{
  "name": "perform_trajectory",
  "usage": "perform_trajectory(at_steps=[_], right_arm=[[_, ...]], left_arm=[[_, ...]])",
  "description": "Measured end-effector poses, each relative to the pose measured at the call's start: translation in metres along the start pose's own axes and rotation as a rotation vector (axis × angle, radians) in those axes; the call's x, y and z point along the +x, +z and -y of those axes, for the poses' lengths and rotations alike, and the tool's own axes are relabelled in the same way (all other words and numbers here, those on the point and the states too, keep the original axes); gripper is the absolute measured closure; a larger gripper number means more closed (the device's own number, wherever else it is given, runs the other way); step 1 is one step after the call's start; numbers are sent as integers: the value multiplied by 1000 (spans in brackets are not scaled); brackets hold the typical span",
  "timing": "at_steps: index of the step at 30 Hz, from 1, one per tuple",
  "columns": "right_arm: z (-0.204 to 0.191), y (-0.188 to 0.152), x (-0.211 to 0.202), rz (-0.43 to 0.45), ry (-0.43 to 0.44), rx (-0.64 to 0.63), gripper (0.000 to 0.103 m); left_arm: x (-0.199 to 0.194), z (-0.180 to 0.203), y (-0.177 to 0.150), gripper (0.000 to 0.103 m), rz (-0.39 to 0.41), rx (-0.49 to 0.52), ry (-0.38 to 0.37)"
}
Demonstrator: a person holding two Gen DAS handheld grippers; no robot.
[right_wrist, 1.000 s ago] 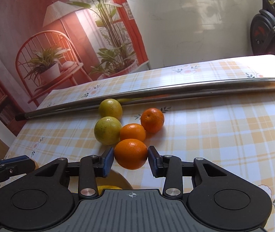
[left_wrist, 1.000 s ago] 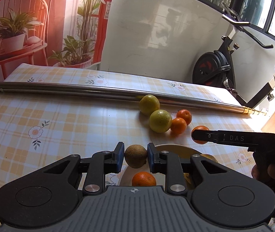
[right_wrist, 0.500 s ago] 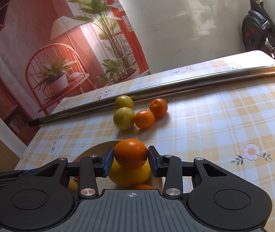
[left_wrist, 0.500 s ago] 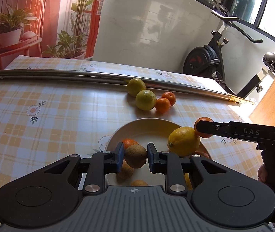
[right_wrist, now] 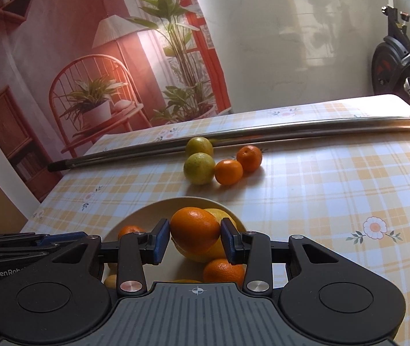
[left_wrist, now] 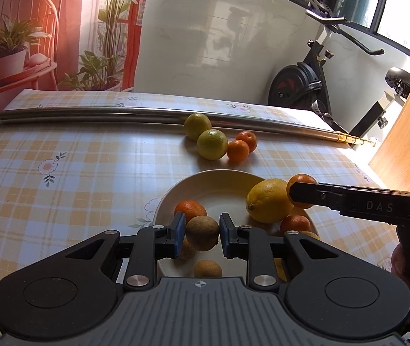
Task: Organize fruits
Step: 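Carry the kiwi and mandarin with both tools over the white plate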
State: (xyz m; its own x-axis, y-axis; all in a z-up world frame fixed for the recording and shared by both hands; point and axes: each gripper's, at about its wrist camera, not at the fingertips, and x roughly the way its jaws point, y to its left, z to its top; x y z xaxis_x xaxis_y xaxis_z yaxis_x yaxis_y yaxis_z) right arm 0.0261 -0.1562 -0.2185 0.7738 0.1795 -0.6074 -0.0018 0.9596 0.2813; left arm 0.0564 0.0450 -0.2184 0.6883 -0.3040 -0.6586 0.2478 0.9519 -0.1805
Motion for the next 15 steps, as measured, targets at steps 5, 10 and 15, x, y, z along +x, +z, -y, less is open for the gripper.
perform_trajectory(at_steps=[5, 10, 15], right_arm=[[8, 2, 1, 6, -11, 22, 68], [17, 1, 3, 8, -24, 38, 68], [24, 0, 6, 2, -36, 56, 67]], left_arm=[[27, 3, 28, 76, -5, 65, -18], [57, 6, 36, 76, -51, 84, -9], [68, 12, 31, 76, -70, 138, 20]])
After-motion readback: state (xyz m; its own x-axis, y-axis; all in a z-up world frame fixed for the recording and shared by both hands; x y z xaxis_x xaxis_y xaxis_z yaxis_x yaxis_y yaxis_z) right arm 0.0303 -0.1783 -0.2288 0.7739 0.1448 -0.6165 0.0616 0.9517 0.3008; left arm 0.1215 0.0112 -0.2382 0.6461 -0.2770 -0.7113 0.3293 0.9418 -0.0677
